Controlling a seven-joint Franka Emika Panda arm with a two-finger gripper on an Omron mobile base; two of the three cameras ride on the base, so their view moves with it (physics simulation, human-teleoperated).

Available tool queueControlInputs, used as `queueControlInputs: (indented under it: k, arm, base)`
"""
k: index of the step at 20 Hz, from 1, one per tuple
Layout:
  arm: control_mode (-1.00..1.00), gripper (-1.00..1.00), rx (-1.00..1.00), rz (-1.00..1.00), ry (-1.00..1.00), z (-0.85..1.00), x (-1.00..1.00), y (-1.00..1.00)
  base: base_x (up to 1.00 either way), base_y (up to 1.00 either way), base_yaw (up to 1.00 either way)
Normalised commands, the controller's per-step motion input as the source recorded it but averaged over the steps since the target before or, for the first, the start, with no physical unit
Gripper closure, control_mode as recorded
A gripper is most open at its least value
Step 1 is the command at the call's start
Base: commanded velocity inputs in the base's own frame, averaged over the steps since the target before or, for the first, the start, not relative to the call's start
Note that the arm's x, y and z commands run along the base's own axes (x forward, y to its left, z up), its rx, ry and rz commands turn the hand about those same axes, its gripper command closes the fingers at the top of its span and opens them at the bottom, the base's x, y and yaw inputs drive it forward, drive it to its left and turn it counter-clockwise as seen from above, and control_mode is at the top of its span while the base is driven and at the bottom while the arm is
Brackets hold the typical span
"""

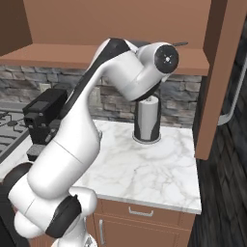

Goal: Pick the pan from the cabinet and place it on the stove. Then turn on the stove burner for the pan.

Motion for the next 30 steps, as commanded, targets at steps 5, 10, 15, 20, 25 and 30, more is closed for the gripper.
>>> queueControlInputs:
  k: [5,10,15,20,25,30]
  arm:
    - [-1.0,-1.0,0.01,-0.14,0.0,0.0,0.41,-0.38]
    - [-1.0,-1.0,0.01,-0.12,0.0,0.0,0.43,-0.31]
    - [-1.0,-1.0,0.01,-0.11,0.0,0.0,0.45,-0.24]
    - [-1.0,-1.0,0.02,-0.08,0.0,0.0,0.42,-0.15]
    - [-1.0,-1.0,0.03,-0.04,0.0,0.0,0.43,-0.02]
    - [-1.0,-1.0,0.03,-0.01,0.0,0.0,0.39,-0.02]
  base:
    - [0.0,0.0,0.0]
    - [0.0,0.0,0.0]
    - [0.0,0.0,0.0]
    - [0.0,0.0,0.0]
    - [0.0,0.0,0.0]
    - [0.0,0.0,0.0]
